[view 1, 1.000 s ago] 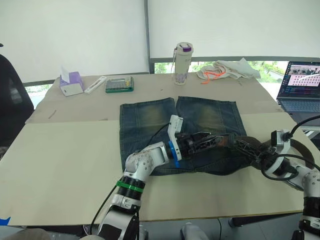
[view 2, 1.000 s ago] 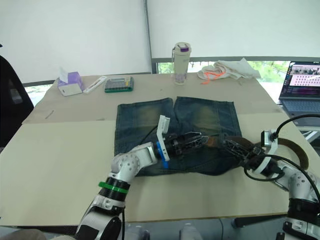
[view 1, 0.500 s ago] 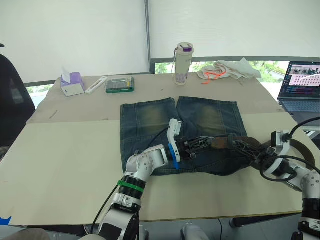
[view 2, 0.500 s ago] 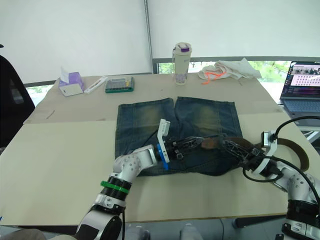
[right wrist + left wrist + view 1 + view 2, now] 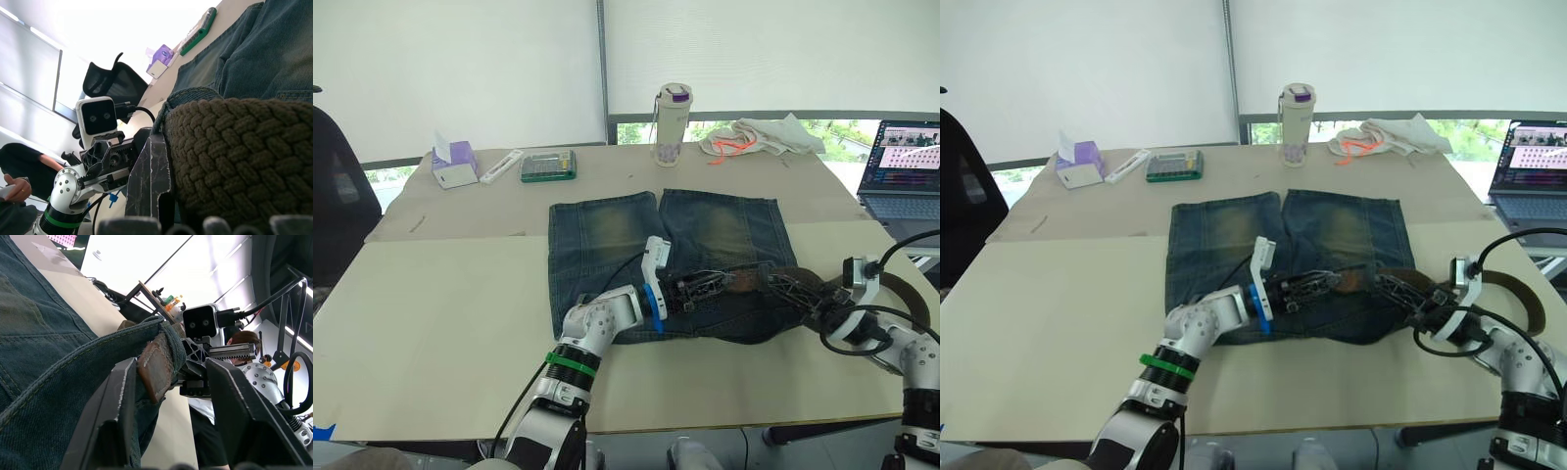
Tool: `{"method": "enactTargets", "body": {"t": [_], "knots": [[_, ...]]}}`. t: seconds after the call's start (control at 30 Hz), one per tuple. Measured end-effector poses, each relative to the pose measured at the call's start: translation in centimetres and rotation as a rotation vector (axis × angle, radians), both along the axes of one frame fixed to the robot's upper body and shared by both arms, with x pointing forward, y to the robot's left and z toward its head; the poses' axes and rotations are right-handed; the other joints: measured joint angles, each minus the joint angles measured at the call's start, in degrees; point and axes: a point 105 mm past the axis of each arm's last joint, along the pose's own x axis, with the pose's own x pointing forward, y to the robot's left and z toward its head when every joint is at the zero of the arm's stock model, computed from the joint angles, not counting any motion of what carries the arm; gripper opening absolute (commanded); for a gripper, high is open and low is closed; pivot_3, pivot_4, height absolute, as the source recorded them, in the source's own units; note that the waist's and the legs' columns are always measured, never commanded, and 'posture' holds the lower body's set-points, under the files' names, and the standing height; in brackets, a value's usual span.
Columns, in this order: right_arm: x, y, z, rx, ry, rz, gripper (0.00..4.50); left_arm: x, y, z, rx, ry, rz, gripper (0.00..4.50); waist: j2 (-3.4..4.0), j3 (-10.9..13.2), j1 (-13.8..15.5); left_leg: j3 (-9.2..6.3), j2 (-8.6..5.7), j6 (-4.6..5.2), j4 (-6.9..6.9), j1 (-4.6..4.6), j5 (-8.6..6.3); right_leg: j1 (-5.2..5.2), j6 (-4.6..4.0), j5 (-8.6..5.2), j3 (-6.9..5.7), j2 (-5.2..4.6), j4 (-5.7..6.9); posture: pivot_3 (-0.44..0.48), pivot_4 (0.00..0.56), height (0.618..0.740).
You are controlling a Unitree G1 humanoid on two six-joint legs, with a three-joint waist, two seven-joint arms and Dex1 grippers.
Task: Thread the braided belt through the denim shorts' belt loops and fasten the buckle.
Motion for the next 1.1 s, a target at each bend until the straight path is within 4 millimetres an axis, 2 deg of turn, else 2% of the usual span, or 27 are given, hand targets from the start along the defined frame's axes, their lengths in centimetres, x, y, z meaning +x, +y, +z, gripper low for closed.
{"method": "enactTargets", "body": {"t": [0.23, 0.43, 0.73, 1.1], "knots": [[0.0, 0.0, 0.0, 0.0, -0.002, 0.002, 0.0, 0.0, -0.1, -0.4, 0.011, 0.009, -0.005, 2.17, 0.0, 0.0, 0.0, 0.0, 0.0, 0.0, 0.0, 0.0, 0.0, 0.0, 0.0, 0.0, 0.0, 0.0, 0.0, 0.0, 0.15, 0.74], [-0.1, 0.2, 0.2, 0.007, -0.015, 0.011, 0.0, 0.1, -0.4, -2.2, 0.065, 0.041, -0.002, 2.17, -0.01, 0.0, 0.0, 0.0, -0.01, 0.0, 0.0, -0.01, 0.0, -0.01, 0.0, 0.0, 0.0, 0.0, 0.0, 0.0, 0.15, 0.74], [-0.3, 0.2, 0.2, 0.02, -0.031, 0.019, 0.0, -0.1, -0.5, -2.1, 0.062, 0.034, -0.013, 2.17, -0.01, 0.0, 0.0, 0.0, -0.01, 0.0, 0.0, -0.01, 0.0, -0.01, 0.0, 0.0, 0.0, -0.01, 0.0, 0.0, 0.15, 0.74], [-0.4, 0.4, 0.1, 0.016, -0.037, 0.026, 0.0, 0.0, 0.0, -0.9, -0.038, 0.079, -0.021, 2.17, -0.01, 0.0, 0.0, 0.0, -0.01, 0.0, 0.0, -0.01, 0.0, -0.01, 0.0, 0.0, 0.0, -0.01, 0.01, 0.0, 0.15, 0.74]]}}
